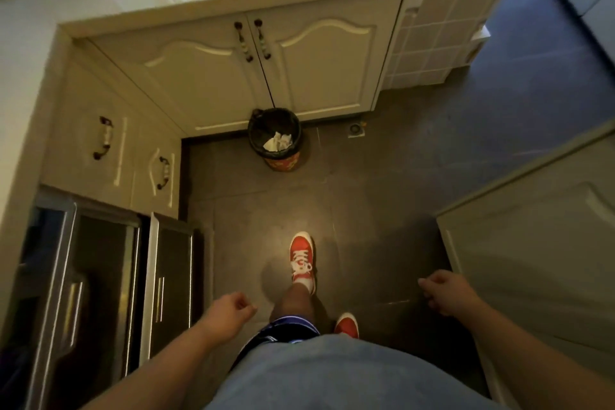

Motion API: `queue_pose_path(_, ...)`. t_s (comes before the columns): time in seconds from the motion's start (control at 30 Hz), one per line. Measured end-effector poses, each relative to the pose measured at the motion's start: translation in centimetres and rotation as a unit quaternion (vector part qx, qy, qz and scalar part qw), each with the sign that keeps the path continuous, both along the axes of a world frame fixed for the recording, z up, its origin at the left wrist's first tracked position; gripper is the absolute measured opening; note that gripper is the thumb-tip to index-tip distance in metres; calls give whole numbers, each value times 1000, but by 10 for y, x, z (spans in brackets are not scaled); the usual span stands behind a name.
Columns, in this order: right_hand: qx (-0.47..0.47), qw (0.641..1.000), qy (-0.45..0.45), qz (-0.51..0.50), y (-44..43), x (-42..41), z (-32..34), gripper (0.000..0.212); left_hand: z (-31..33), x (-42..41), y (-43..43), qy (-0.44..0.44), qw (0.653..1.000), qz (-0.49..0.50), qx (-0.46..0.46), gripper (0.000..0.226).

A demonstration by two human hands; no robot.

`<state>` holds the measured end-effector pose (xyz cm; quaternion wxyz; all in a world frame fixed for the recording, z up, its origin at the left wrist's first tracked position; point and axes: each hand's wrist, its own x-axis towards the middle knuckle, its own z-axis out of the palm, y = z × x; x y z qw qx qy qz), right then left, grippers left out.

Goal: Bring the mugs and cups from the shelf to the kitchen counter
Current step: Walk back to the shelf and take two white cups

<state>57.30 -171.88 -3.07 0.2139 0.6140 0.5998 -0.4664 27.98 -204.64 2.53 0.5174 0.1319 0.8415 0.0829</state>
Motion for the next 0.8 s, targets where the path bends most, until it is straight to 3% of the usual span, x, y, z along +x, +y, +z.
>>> queue_pose_path(0.2, 12, 999, 26, -18, 72, -98, 11, 18, -21, -96, 61, -20, 999, -22, -10, 19)
queue_pose_path(0.47, 6, 991, -29, -128, 115, -106, 45, 22, -13, -233, 227, 22, 981, -189, -18, 15)
queue_pose_path(0.8, -48, 951, -84, -294, 156, -54, -2, 23, 5, -213, 507, 15, 959, -272, 80, 20)
